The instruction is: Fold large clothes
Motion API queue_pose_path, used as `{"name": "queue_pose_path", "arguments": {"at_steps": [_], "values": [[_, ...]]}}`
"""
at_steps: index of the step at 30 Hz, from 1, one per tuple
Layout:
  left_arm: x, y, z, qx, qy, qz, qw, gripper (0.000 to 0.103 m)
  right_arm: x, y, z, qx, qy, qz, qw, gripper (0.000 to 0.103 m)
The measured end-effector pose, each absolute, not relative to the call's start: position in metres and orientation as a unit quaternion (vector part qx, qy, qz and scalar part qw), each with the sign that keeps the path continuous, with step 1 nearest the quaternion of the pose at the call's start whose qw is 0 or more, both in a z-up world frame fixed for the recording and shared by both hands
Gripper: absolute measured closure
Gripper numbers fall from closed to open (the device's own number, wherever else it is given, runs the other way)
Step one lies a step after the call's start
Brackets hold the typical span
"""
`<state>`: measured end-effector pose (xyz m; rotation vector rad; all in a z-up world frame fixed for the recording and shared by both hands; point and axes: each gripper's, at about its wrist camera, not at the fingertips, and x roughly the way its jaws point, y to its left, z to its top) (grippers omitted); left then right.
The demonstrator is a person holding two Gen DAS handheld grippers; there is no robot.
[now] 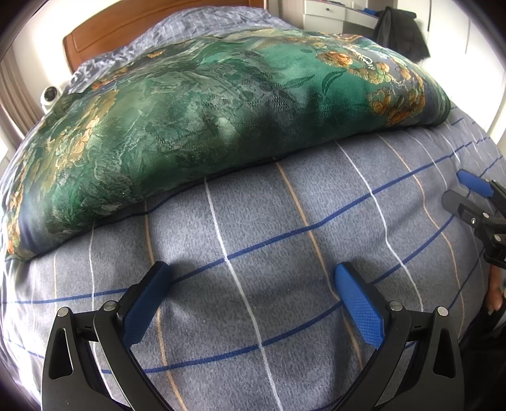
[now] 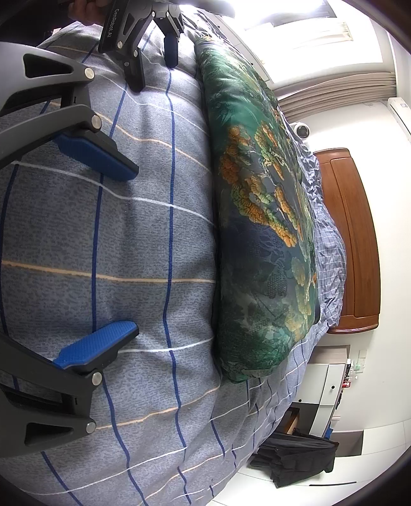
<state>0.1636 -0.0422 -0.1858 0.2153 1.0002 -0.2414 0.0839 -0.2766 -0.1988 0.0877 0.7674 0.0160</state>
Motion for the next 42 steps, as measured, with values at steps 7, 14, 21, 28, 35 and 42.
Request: {"name": "queue_pose_path", "arguments": {"at_steps": [7, 14, 21, 28, 35, 42], "values": [[0.150, -0.036, -0.173, 0.086, 0.470, -0.119, 0.870, 0.001, 0.081, -0.281, -0.191, 0.049, 0.381, 0.007, 0.923, 0.011], [0.152, -0.026, -0.121, 0.035, 0.404, -0.151, 0.901, 0.001, 0.074, -0.308, -0.173, 0.130, 0.371, -0.008, 0.920, 0.011], [0.177, -0.008, -0.094, 0.008, 0.362, -0.173, 0.916, 0.001, 0.091, -0.334, -0.150, 0.209, 0.356, 0.001, 0.911, 0.011], [0.219, -0.057, -0.110, 0.093, 0.362, -0.205, 0.905, 0.001, 0.155, -0.376, -0.162, 0.387, 0.355, -0.011, 0.851, 0.010], [0.251, -0.082, -0.153, 0.137, 0.424, -0.218, 0.868, 0.000, 0.187, -0.404, -0.192, 0.502, 0.339, -0.060, 0.793, 0.004], [0.248, -0.078, -0.150, 0.147, 0.427, -0.232, 0.862, 0.000, 0.216, -0.401, -0.197, 0.459, 0.357, -0.093, 0.808, 0.043]]}}
